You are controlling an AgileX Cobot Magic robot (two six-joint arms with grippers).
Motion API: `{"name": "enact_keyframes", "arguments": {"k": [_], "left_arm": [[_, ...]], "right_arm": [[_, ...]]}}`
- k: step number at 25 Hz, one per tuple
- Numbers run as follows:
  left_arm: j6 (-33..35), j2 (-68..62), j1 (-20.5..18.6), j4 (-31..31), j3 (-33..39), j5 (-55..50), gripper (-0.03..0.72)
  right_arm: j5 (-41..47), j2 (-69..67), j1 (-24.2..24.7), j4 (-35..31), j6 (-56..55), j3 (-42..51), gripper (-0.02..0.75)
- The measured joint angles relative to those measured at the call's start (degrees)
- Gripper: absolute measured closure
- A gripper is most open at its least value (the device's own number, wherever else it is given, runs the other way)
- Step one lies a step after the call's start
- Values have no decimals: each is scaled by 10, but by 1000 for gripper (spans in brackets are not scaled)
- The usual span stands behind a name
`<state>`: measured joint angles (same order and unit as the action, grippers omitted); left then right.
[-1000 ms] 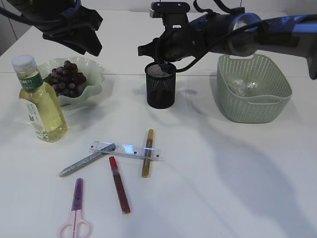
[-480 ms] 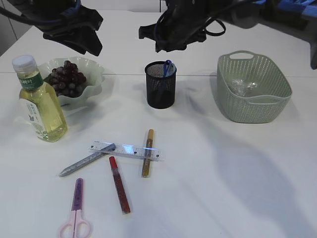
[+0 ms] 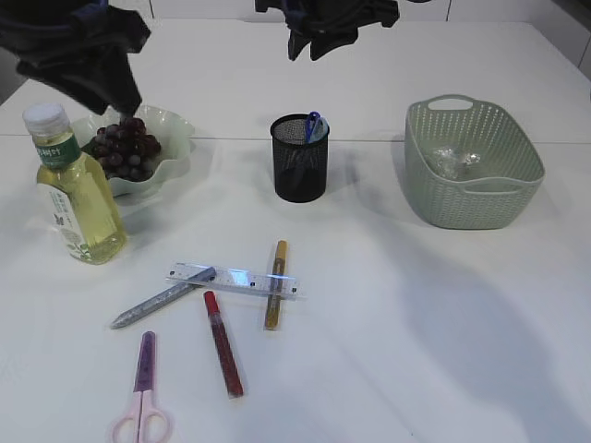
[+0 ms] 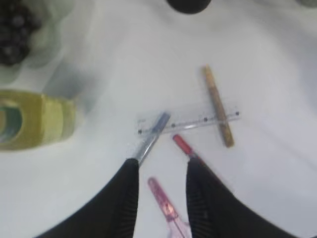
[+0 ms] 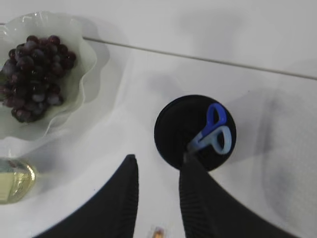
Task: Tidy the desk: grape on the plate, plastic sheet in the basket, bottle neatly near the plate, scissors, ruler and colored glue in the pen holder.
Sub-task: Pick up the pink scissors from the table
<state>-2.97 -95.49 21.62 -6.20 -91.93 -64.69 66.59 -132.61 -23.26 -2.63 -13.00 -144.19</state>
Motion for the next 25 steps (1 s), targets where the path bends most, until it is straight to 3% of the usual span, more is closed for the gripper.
{"name": "enact_keyframes", "arguments": {"k": [8, 16, 25], "left_arm": [[-114, 4, 0, 19, 0, -63, 445], [-135, 28, 0, 5, 3, -64, 445], [-195, 85, 0, -1, 142, -64, 443]], "right_arm": [[51, 0, 0, -53, 18, -9, 496], [53, 2, -1, -111, 45, -9, 486], [53, 110, -1, -121, 69, 120, 462]]}}
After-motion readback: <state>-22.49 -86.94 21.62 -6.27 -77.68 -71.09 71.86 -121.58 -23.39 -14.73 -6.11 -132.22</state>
